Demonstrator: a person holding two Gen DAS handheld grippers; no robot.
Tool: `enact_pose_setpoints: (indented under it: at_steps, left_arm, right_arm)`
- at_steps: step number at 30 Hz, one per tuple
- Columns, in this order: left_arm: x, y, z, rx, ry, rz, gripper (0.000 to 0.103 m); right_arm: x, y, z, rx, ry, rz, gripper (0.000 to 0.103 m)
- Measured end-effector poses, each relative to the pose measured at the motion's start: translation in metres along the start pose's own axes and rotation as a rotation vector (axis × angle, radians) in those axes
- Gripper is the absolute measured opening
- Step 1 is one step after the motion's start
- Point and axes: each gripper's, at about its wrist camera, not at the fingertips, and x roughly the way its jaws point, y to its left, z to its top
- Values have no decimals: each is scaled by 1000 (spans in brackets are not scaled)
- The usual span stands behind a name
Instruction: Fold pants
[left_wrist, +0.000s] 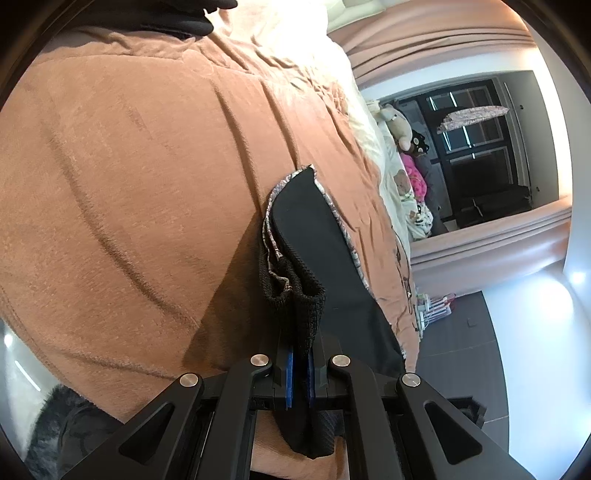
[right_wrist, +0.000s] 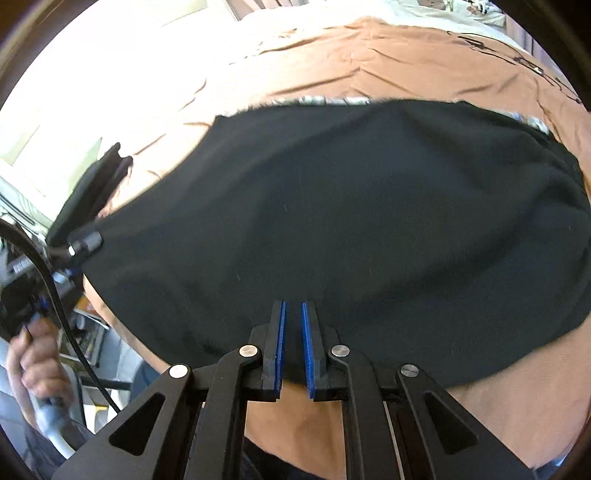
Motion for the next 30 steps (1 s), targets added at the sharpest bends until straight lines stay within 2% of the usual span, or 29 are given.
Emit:
enact_pose_setpoints:
  at_steps: [3, 5, 8, 12, 21, 30]
  left_arm:
    - [1, 3, 0, -14, -1, 5, 5]
    - [0, 5, -1, -22, -2, 10, 5]
    - [0, 8, -2, -30, -3, 20, 5]
    - [0, 13, -4, -43, -6, 31, 5]
    - [3, 21, -6, -62, 0, 59, 5]
    - [10, 33, -3, -108, 42, 84, 7]
  right_arm:
    - [14, 11, 4, -33, 15, -3, 6]
    - [30, 13, 8, -39, 36, -35, 6]
    - [47, 2, 21, 11, 53, -89, 6]
    - [57, -12, 48, 80, 14, -154, 6]
    - [80, -44, 103, 97, 25, -172, 6]
    - [102, -58, 147, 83, 30, -196, 6]
